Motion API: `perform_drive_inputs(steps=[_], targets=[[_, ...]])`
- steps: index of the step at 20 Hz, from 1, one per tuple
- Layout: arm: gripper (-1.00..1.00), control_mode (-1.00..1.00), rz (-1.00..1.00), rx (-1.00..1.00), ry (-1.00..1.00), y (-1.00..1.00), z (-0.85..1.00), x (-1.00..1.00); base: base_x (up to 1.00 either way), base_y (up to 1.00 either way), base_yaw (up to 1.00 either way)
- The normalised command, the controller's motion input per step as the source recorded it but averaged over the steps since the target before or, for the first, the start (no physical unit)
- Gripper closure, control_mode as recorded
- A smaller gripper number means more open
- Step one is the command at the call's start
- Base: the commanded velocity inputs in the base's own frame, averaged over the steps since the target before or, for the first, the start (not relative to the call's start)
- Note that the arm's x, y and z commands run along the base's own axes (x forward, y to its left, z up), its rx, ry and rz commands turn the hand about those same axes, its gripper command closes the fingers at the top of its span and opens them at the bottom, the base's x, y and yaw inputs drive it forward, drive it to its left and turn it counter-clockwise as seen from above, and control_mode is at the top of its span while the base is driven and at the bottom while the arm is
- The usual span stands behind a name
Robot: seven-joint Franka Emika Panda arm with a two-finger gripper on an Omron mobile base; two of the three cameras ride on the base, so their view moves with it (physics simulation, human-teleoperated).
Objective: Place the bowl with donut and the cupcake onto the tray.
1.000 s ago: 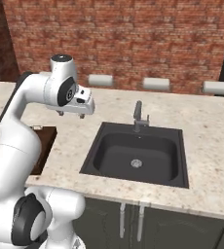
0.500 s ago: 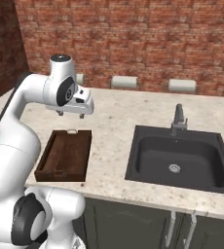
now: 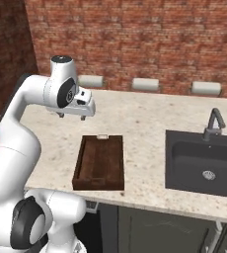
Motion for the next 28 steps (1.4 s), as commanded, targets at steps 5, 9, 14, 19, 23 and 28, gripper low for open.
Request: perform_drive_inputs(steps=[5,9,14,19,23,28], targets=[[-1.0,1.0,0.0,0.0,0.0,0.0,0.0,0.0,0.02,0.46,0.0],[-1.0,1.0,0.0,0.0,0.0,0.0,0.0,0.0,0.17,0.09,0.02],[-1.0,1.0,0.0,0.0,0.0,0.0,0.0,0.0,0.31,0.0,0.03],[-1.0,1.0,0.0,0.0,0.0,0.0,0.0,0.0,0.41,0.0,0.03],[-1.0,1.0,0.0,0.0,0.0,0.0,0.0,0.0,0.42,0.0,0.01],[-1.0,1.0,0.0,0.0,0.0,0.0,0.0,0.0,0.14,0.0,0.0]])
